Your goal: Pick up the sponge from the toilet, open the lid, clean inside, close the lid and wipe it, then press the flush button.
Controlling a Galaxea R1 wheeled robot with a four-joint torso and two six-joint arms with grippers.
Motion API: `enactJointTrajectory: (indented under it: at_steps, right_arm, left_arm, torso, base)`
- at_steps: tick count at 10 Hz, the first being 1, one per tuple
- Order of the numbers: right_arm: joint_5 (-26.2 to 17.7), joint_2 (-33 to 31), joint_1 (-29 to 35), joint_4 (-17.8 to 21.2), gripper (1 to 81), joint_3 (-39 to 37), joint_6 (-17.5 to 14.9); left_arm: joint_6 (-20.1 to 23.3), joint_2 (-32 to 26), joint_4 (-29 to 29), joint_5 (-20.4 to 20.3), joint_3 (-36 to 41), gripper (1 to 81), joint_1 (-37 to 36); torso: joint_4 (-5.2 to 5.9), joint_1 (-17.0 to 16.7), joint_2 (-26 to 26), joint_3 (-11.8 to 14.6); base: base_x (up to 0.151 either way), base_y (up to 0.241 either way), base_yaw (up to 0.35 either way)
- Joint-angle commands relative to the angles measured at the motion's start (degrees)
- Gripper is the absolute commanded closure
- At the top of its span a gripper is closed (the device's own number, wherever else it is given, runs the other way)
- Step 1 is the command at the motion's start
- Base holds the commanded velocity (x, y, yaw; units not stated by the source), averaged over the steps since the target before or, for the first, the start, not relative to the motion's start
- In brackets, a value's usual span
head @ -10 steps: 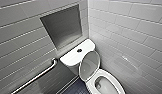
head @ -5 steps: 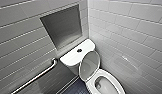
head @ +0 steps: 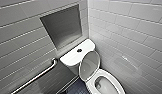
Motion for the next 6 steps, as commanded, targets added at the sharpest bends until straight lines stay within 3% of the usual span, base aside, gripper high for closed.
enactJointTrajectory:
  at_steps: [1,4,6]
  right_arm:
    - [-4.3,-0.7,-1.4,-0.4,81.1,1.6,-0.3]
    - [-4.2,-0.4,-1.6,-0.1,81.1,1.9,-0.2]
    - [-4.2,-0.3,-1.5,0.1,81.1,1.5,-0.1]
  left_arm:
    - [-3.6,0.9,-8.2,1.3,-4.9,1.0,-10.5]
    - [-10.4,3.7,-8.2,1.2,-9.8,1.0,-13.8]
    - [-12.3,5.0,-8.2,1.2,-10.5,1.0,-16.5]
  torso:
    - [0.0,0.0,0.0,0.0]
    - [0.0,0.0,0.0,0.0]
    - [0.0,0.0,0.0,0.0]
  base:
    - [0.0,0.0,0.0]
    - [0.0,0.0,0.0]
    - [0.0,0.0,0.0]
